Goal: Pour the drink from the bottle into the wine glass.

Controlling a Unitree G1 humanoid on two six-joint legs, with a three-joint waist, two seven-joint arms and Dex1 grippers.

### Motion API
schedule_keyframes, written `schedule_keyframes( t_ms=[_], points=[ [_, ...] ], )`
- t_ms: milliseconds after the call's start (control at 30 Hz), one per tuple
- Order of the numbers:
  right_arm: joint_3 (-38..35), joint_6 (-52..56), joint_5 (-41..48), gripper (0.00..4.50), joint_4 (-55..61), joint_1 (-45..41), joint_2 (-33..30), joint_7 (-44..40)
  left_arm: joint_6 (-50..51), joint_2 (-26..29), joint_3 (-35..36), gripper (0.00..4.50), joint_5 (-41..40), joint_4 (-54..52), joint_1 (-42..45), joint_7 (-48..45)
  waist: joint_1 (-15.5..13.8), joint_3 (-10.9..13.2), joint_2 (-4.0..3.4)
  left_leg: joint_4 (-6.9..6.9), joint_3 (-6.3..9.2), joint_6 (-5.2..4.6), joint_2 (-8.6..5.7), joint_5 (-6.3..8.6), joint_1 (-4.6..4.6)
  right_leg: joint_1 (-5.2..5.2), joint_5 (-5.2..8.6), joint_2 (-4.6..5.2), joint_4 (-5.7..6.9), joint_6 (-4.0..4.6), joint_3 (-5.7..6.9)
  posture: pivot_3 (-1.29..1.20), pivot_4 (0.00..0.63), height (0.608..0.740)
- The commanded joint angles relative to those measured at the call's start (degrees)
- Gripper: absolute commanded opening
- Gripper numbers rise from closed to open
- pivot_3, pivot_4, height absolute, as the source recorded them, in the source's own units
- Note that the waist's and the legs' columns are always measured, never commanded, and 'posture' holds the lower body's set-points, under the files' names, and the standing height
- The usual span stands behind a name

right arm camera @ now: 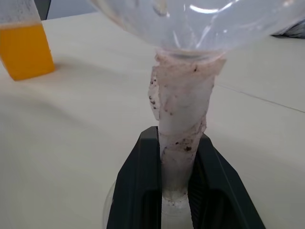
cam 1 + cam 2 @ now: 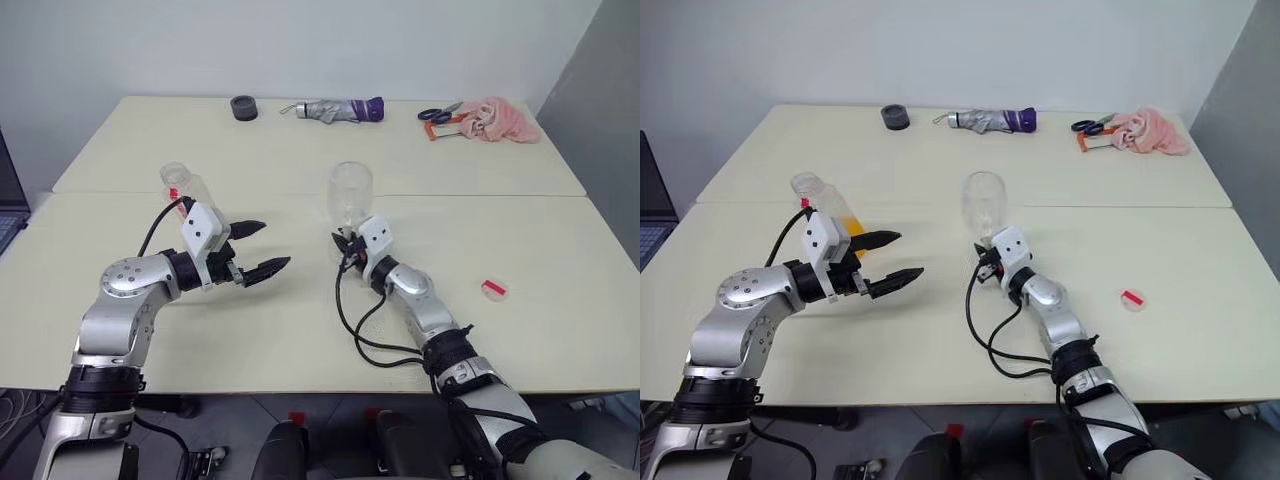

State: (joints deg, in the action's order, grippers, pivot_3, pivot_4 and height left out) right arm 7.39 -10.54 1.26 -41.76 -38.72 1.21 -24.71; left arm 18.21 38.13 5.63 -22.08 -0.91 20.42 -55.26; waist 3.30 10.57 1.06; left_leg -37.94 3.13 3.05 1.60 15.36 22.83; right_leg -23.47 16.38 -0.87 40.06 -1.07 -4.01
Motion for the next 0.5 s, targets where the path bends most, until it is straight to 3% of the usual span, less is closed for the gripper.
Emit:
schedule_keyframes(
  t_ms=[33,233,500],
  points=[
    [-0.11,-4.22,-0.09,0.39,-2.35,-2.27,1.18,-0.52,0.37,0.88,1.66,4.50,-0.97,-3.27,-0.09,0.75,0.02,0.00,0.00,0.00,0.00,0.00,0.01,0.00,0.00,0.00,0.00,0.00,0.00,0.00,0.00,0.00,0.150,0.740],
    [-0.34,-6.22,-0.09,0.39,-5.03,-2.18,1.37,-0.66,0.64,1.28,1.45,4.50,-1.28,-4.07,0.07,0.51,0.02,0.00,0.00,0.00,0.00,0.00,0.01,0.00,-0.03,0.00,0.00,0.00,0.02,0.00,-0.01,0.00,0.150,0.740],
    [-0.61,-6.06,0.28,3.09,-3.80,-1.28,1.27,-0.96,-1.31,1.23,0.29,4.50,-0.07,-2.80,0.26,-0.76,0.02,0.00,0.00,0.00,0.01,0.00,0.01,0.00,-0.02,0.00,0.00,0.00,0.02,0.01,0.00,0.00,0.150,0.740]
  ],
)
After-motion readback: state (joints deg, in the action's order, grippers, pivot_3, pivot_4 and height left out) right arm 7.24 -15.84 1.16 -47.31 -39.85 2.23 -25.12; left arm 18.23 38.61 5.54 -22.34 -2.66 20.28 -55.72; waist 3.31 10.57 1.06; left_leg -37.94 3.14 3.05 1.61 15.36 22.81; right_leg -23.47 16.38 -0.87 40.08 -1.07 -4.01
